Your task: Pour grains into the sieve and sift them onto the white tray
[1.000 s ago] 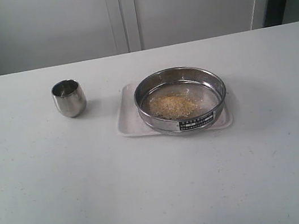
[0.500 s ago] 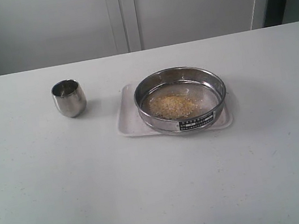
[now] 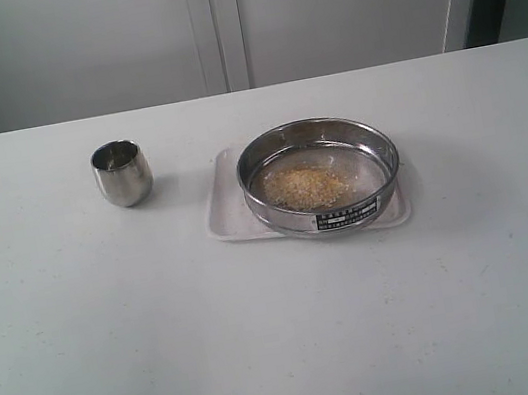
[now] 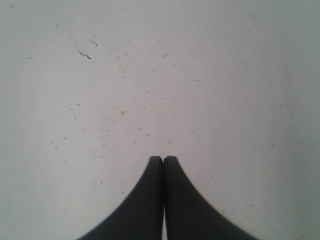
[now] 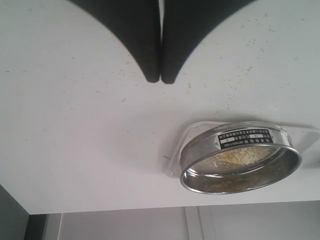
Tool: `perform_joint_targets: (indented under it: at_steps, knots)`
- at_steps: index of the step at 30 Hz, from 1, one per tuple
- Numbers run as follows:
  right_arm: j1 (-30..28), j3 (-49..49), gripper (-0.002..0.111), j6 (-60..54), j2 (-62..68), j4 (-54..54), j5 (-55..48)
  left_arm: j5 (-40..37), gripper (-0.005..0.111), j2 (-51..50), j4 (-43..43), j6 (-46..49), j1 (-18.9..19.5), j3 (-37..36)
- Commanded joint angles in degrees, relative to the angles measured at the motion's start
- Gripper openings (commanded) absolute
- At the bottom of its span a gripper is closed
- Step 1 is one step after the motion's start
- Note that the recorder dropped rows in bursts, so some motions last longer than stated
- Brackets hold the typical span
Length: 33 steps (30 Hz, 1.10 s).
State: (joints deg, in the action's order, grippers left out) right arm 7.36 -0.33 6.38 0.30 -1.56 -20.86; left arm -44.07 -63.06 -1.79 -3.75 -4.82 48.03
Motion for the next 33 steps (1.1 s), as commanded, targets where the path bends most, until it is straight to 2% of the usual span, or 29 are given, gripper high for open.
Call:
perform_joint_targets:
  at_steps: [1,14,24,33]
  knots:
    - [0.17,0.33,0.0,-0.12,-0.3,0.09,1.54,-0.32,0.0,0.44,-0.65,0.13,0.09,-0.24]
    - [0.17,0.33,0.0,-0.12,-0.3,0.09,30.3,-0.32,0.0,0.44,-0.65,0.13,0.09,-0.24]
    - [0.17,0.33,0.0,-0.12,-0.3,0.09,38.03,-0.32,0.0,0.44,-0.65,0.13,0.09,-0.24]
    - [0.17,-0.29,0.0,-1.7,-0.3,0.09,37.36,-0.32,0.0,0.44,-0.65,0.13,0.09,-0.24]
